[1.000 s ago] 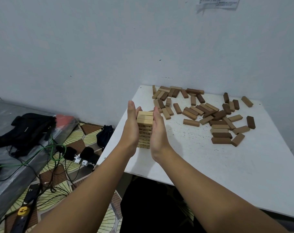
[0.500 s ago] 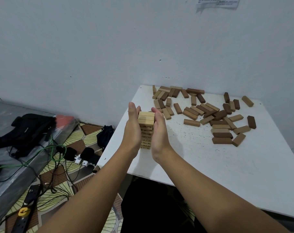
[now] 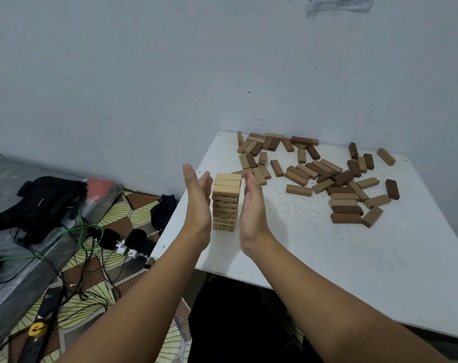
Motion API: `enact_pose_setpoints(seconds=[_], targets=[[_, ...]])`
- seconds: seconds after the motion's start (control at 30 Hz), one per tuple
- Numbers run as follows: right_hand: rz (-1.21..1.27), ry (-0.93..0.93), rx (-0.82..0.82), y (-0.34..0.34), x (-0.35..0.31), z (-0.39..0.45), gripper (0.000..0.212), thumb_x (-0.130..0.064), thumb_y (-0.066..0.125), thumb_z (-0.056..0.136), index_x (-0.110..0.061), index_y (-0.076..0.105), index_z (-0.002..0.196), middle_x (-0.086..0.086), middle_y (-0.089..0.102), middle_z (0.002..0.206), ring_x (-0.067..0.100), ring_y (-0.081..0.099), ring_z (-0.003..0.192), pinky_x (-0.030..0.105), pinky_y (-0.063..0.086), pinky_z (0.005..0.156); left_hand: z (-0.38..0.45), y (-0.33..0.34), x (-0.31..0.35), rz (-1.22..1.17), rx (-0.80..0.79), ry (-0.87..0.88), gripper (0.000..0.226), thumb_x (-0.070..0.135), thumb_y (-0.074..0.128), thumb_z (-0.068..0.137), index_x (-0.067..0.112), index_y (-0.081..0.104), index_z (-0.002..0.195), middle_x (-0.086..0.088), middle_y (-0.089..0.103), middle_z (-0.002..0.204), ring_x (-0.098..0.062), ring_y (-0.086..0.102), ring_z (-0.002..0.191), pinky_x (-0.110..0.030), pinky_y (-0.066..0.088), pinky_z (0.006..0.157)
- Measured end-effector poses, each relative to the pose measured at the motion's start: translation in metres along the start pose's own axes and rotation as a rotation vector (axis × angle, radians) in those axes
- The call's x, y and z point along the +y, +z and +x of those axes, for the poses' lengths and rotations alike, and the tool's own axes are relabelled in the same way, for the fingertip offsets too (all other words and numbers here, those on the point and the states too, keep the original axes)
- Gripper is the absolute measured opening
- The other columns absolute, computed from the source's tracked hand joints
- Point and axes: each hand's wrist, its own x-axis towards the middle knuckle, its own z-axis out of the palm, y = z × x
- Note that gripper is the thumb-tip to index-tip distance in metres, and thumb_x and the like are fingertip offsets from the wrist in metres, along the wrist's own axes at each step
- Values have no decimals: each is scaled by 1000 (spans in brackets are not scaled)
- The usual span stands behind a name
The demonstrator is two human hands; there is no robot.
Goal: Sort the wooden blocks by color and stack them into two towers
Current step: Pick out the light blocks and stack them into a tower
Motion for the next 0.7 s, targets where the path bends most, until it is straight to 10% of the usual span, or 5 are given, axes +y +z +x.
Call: enact_pose_setpoints(seconds=[0.17,0.4,0.7], targets=[[-39,91,-34,-4,11,-6,65,-45,14,113,-37,77,96,-19,78,94,-8,70,88,25,52,88,8,-14,-24,30,-46,-59,120,110,16,65,30,64,142,3,63,145,-18,49,143,-46,23,126],[-30,97,-23,8,18,-7,60,-52,18,111,-27,68,130,-1,74,121,16,64,122,45,42,115,-10,-2,-19,32,-111,-56,90,82,5,95,33,76,119,9,76,121,-7,66,121,-37,39,115],[-13,60,-38,-4,12,-1,50,-46,17,112,-34,66,112,-24,76,96,-12,68,92,11,51,75,-10,-3,-13,2,-12,1,118,106,16,69,33,45,156,10,49,158,-9,36,150,-39,17,127]])
